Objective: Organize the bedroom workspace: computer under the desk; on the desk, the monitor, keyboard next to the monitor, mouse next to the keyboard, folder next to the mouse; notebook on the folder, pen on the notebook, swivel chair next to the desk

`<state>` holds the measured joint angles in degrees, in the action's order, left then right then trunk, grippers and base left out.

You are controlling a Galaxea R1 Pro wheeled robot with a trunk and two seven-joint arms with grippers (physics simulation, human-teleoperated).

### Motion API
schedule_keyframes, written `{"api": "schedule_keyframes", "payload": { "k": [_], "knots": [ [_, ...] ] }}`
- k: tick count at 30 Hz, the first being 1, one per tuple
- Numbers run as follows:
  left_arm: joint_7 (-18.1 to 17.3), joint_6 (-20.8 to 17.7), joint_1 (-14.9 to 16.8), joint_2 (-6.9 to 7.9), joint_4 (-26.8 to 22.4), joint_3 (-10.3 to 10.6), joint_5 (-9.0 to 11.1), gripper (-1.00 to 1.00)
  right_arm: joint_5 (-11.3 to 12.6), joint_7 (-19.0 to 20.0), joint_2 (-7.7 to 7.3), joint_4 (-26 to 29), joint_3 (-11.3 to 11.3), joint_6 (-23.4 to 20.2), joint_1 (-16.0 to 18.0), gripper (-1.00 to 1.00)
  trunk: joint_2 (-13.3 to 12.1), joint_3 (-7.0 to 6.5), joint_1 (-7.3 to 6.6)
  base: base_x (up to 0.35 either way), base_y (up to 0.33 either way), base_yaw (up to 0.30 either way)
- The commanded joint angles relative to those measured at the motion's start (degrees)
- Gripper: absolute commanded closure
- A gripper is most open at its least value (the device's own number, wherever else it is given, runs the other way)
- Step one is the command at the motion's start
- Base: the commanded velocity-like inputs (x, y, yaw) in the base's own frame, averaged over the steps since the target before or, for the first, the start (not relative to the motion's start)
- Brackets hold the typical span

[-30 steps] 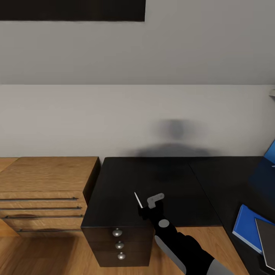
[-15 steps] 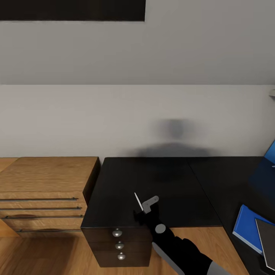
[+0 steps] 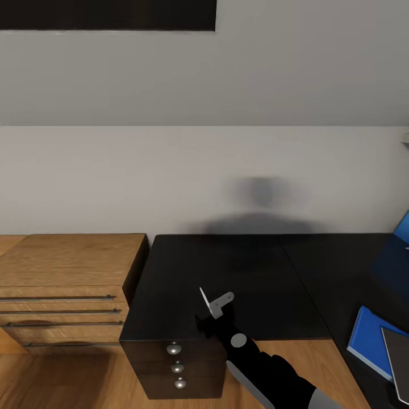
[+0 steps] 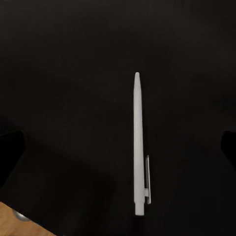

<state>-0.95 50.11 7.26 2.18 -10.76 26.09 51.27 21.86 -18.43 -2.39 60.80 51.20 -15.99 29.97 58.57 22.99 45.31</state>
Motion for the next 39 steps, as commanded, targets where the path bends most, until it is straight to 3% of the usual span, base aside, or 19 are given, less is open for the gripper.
{"api": "schedule_keyframes", "payload": {
  "k": [1, 13, 33, 39],
  "knots": [
    [-0.1, 0.17, 0.03, 0.02, -0.01, 0.45, 0.61, -1.0, 0.47, -0.51, -0.06, 0.11, 0.24, -0.18, 0.09, -1.0, 0.04, 0.06, 0.02, 0.133, 0.0, 0.0],
    [-0.03, 0.2, 0.03, 0.02, 0.0, 0.44, 0.6, -1.0, 0.46, -0.46, -0.07, -0.03, 0.06, -0.18, 0.09, -1.0, 0.04, 0.06, 0.02, 0.037, 0.0, 0.0],
    [-0.01, 0.2, 0.03, 0.02, -0.02, 0.37, 0.58, -1.0, 0.51, -0.38, -0.08, -1.89, -0.25, 0.03, 0.09, -1.0, 8.06, 3.66, 4.41, 0.0, 0.0, 0.0],
    [-0.01, 0.21, 0.03, 0.02, -0.02, 0.37, 0.58, -1.0, 0.49, -0.38, -0.2, -1.91, -0.25, 0.82, 0.09, -1.0, 8.06, 3.66, 4.41, 0.0, 0.0, 0.0]
  ]
}}
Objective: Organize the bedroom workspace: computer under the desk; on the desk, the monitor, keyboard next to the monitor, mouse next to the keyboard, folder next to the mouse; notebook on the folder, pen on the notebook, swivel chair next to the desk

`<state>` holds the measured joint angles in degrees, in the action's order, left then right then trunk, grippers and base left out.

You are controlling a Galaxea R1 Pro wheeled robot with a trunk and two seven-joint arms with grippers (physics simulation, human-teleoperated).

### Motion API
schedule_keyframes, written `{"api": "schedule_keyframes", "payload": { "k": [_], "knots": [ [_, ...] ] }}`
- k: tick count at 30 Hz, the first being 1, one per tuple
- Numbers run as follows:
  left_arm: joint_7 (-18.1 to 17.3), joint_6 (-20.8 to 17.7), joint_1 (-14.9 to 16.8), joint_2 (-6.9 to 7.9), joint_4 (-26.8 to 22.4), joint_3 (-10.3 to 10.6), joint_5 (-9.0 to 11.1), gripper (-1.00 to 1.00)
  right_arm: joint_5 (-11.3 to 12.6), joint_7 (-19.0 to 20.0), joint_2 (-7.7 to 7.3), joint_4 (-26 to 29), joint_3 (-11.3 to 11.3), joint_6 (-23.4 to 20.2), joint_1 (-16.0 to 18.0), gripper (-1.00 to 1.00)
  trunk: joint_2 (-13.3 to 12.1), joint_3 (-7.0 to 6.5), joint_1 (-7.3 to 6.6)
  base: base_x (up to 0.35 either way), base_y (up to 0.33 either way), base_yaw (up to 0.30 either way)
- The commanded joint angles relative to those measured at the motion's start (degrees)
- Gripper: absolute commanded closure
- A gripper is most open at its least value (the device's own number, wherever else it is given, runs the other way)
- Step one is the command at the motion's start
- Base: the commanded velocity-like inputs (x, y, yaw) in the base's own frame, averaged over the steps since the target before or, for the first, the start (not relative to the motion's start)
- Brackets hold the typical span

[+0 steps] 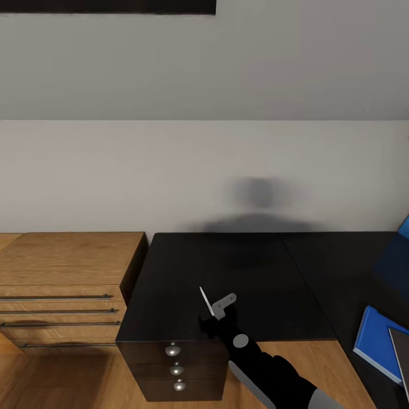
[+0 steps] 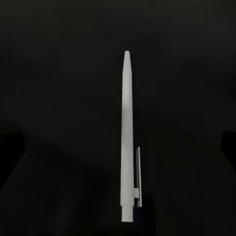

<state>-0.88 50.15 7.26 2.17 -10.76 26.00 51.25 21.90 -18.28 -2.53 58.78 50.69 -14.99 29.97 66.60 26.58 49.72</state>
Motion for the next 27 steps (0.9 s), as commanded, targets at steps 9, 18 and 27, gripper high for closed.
{"api": "schedule_keyframes", "payload": {
  "k": [9, 18, 27],
  "knots": [
    [0.09, 0.05, 0.03, -1.41, 0.3, 0.54, 0.62, -1.0, 0.88, -0.39, 0.71, 1.75, 0.98, -0.67, -0.28, -1.0, 0.04, 0.06, 0.0, 0.0, 0.0, 0.0],
    [0.02, 0.11, 0.03, -2.14, 1.13, 0.65, 0.47, -1.0, 1.13, -0.59, -0.36, 1.34, 0.64, -1.24, -0.34, -1.0, 0.04, 0.06, 0.0, 0.0, 0.0, 0.0],
    [0.0, 0.12, 0.03, -2.25, 1.34, 0.72, 0.43, -1.0, 1.13, -0.69, -0.73, 0.35, 0.46, -1.34, -0.38, -1.0, 0.04, 0.06, 0.0, 0.0, 0.0, 0.0]
  ]
}}
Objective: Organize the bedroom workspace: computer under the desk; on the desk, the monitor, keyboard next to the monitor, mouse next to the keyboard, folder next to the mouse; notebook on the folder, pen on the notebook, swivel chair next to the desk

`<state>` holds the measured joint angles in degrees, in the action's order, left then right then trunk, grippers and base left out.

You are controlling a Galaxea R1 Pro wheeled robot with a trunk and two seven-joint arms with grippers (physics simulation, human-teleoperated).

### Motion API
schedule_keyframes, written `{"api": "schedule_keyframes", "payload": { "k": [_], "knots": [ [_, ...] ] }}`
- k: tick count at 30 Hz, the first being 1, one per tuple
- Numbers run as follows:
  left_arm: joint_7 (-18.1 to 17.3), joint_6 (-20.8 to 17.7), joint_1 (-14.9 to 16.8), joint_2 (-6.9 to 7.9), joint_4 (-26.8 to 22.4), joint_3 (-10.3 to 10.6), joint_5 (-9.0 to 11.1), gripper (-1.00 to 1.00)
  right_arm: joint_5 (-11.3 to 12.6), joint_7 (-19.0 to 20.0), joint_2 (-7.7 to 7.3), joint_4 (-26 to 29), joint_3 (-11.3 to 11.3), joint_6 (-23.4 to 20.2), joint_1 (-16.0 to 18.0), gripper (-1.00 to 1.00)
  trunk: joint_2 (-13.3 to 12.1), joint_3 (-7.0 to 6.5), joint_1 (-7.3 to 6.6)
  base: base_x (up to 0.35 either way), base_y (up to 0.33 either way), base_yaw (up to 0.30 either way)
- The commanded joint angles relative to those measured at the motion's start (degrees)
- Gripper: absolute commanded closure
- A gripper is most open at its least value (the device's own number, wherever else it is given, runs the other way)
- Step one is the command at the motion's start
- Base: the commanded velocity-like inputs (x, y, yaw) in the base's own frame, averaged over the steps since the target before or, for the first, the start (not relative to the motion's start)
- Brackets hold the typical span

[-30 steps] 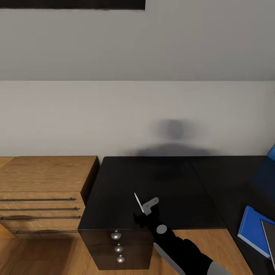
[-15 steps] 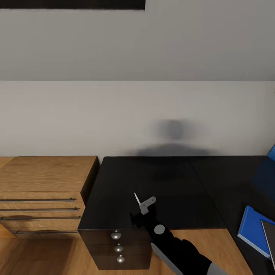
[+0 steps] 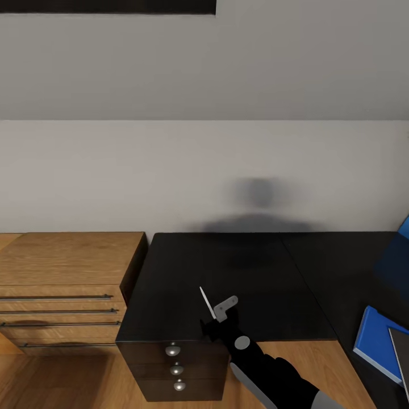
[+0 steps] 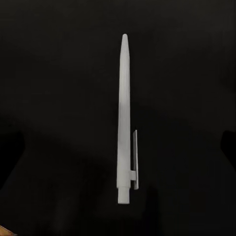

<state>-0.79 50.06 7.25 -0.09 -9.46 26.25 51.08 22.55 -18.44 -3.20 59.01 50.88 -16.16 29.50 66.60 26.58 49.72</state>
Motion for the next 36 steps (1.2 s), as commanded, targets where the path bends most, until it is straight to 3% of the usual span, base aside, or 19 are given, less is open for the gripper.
{"api": "schedule_keyframes", "payload": {
  "k": [1, 20, 30, 36],
  "knots": [
    [-0.08, 0.22, 0.05, 0.01, 0.04, 0.46, 0.6, -1.0, 0.47, -0.53, -0.08, 0.1, 0.25, -0.18, 0.09, -1.0, 0.04, 0.06, 0.0, 0.0, 0.0, 0.0],
    [-0.09, 0.24, 0.05, -0.09, 0.06, 0.46, 0.6, -1.0, 0.47, -1.41, 0.03, -0.46, 0.01, -1.11, 0.07, -1.0, 0.04, 0.06, 0.0, 0.001, 0.0, 0.0],
    [-0.09, 0.21, 0.05, -0.18, 0.45, 0.54, 0.54, -1.0, 0.47, -1.42, 0.03, -0.51, -0.09, -2.44, 0.08, -1.0, 0.04, 0.06, 0.0, 0.127, 0.0, 0.0],
    [-0.09, 0.18, 0.05, -0.33, 1.02, 0.55, 0.58, -1.0, 0.47, -1.3, 0.1, -1.76, -1.23, -3.46, 0.08, -1.0, 0.04, 0.06, 0.0, 0.016, 0.0, 0.0]
  ]
}}
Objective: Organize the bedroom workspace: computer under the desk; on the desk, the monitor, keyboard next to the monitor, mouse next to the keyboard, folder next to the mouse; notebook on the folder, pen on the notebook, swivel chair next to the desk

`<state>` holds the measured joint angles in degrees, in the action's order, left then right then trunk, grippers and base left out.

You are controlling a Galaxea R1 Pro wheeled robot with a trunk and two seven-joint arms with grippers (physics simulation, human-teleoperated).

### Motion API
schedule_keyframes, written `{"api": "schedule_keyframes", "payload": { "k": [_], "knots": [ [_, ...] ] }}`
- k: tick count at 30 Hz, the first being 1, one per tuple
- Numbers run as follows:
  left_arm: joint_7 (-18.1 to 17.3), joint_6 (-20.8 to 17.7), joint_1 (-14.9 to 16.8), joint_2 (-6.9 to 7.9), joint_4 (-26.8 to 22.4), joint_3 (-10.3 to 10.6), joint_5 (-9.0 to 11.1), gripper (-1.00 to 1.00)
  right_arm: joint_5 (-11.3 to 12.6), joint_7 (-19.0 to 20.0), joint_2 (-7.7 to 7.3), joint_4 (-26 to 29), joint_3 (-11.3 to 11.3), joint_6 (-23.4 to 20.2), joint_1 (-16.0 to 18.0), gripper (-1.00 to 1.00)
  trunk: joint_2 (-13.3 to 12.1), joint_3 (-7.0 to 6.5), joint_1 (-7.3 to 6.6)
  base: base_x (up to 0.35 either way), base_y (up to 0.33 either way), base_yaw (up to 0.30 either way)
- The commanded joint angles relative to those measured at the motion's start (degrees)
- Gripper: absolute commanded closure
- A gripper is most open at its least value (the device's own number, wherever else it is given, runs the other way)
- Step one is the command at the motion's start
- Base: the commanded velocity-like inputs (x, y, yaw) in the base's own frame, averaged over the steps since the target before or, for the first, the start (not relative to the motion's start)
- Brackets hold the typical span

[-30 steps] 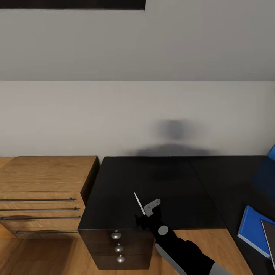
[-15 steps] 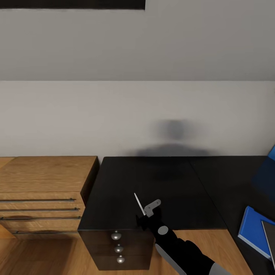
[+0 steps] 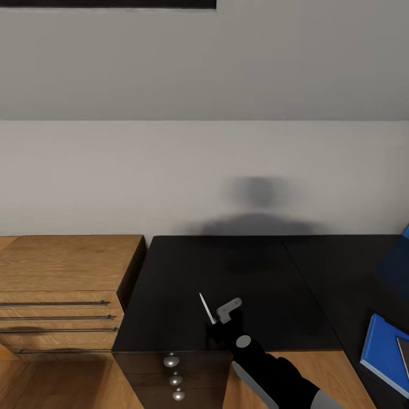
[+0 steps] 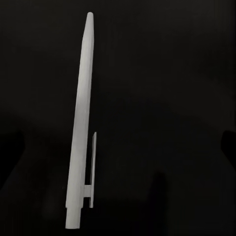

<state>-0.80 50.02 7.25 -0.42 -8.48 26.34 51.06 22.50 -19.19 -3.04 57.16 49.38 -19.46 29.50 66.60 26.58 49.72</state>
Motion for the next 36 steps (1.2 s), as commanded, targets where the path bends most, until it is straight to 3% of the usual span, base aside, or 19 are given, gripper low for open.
{"api": "schedule_keyframes", "payload": {
  "k": [1, 15, 24, 36],
  "knots": [
    [-0.08, 0.2, 0.05, 0.0, 0.06, 0.47, 0.61, -1.0, 0.52, -0.54, -0.04, -0.05, 0.06, -0.19, 0.08, -1.0, 0.04, 0.06, 0.0, 0.005, 0.0, 0.0],
    [0.17, 0.09, 0.05, 0.08, 1.14, 0.11, 0.71, -1.0, 0.79, -0.49, 0.26, -0.64, -0.89, -2.06, 0.06, -1.0, 0.04, 0.06, 0.0, 0.001, 0.0, 0.0],
    [0.18, 0.15, 0.05, 0.1, 1.19, 0.18, 0.72, -1.0, 4.96, -0.58, 0.45, -0.58, -3.22, -5.84, 0.04, -1.0, 0.04, 0.06, 0.0, 0.0, 0.0, 0.0],
    [0.0, 0.24, 0.05, 0.11, 1.19, 0.2, 0.73, -1.0, 5.7, -0.58, 0.74, -0.56, -3.57, -8.28, 0.07, -1.0, 0.04, 0.06, 0.0, 0.0, 0.0, 0.0]
  ]
}}
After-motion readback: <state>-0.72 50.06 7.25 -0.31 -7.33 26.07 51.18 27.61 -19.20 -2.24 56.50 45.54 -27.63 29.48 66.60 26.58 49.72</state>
